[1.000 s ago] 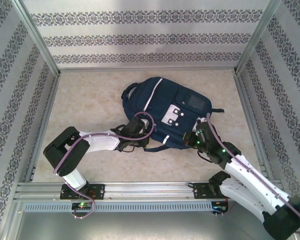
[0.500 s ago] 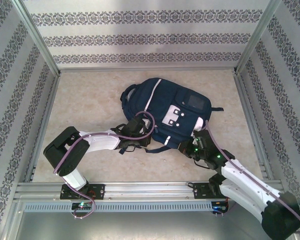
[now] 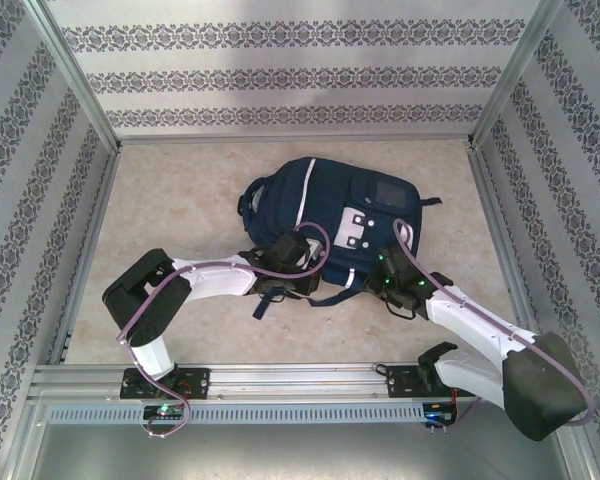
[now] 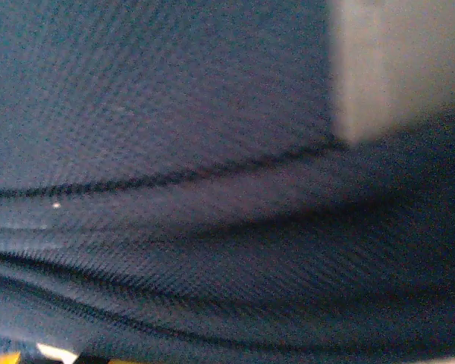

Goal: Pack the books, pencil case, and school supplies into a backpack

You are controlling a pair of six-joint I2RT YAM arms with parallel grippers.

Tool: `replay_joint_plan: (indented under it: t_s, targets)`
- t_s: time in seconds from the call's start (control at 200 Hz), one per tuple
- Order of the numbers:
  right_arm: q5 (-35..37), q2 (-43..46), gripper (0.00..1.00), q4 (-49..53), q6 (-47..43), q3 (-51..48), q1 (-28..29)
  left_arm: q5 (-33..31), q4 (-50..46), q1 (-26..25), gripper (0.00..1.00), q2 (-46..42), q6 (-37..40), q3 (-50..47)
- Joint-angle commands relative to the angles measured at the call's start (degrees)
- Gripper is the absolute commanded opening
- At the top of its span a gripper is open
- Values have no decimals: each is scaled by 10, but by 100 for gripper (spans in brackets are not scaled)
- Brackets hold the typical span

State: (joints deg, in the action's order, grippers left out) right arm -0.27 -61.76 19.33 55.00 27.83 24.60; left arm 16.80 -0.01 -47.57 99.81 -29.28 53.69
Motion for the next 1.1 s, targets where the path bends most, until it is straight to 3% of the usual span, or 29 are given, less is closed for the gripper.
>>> replay_joint_plan:
  t_s: [0.0, 0.085, 0.155, 0.275, 0.355, 0.515, 0.645, 0.735, 0.939, 1.094]
  targets:
    - [75, -15, 20, 17, -47, 40, -29, 47, 17, -13, 0, 10, 22, 25]
    - [61, -16, 28, 39, -71, 73, -32, 47, 13, -13, 0, 24, 22, 43]
    - [27, 4, 40, 72, -56, 94, -30, 39, 15, -13, 0, 35, 19, 61]
    - [-50, 70, 70, 86, 37, 83, -17, 45, 19, -13, 0, 56, 6, 101]
    - [-73, 100, 79, 81, 106, 68, 3, 53, 18, -13, 0, 68, 1, 123]
    - [-78, 103, 82, 45, 222, 28, 19, 59, 29, -13, 0, 73, -4, 130]
    - [-69, 85, 92, -39, 293, -17, 16, 63, 38, -15, 0, 75, -10, 122]
    - [-56, 64, 92, -95, 314, -27, 16, 58, 34, -18, 0, 74, -5, 120]
    - [-16, 9, 85, -184, 344, -35, 14, 53, 34, -20, 0, 76, -3, 115]
    - [3, -20, 69, -210, 343, -36, 8, 52, 38, -20, 0, 75, -4, 111]
